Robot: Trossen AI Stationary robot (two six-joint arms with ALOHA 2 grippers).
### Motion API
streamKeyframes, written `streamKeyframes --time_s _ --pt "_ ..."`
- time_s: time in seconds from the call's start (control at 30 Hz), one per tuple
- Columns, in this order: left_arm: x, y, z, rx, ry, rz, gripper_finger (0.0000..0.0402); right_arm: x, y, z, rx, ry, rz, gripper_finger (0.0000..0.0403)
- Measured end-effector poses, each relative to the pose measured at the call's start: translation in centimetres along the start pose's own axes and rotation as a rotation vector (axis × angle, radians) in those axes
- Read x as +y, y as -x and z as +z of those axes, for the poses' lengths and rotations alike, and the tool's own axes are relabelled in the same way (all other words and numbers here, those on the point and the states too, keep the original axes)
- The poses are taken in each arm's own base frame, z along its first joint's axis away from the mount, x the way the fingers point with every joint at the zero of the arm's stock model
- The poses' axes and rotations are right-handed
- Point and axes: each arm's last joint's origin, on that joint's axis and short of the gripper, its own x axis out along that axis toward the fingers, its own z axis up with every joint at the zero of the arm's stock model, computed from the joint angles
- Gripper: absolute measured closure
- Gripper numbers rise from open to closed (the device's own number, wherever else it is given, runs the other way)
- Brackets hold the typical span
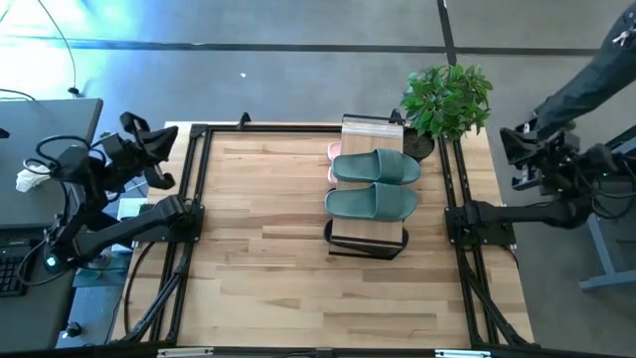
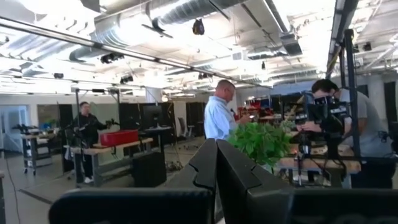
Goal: Pick and place slides into the shelf
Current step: Return to Home Position
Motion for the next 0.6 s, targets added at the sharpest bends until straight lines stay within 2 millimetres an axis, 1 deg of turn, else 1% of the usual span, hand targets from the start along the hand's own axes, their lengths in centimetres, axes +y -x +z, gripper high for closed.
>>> streamKeyframes --time_s 0.17,0.33,0.5,0.6 --pt "-0.1 0.9 -0.8 -0.009 0.000 0.008 0.0402 -0.2 0.9 -0.3 -0.003 -0.022 -0.029 0.0403" --pt "-0.1 1.5 -1.8 -0.006 0.015 0.025 0.0401 0.1 0.8 -0.6 0.001 -0.041 -0.017 0.0403" --pt "-0.2 2.3 -2.1 -0.030 0.016 0.027 0.0402 0.3 0.9 -0.6 -0.002 -0.063 -0.002 0.0403" --pt "-0.2 2.7 -2.5 -0.039 0.021 0.028 0.0401 0.5 0.9 -0.9 0.023 -0.077 0.003 0.0403"
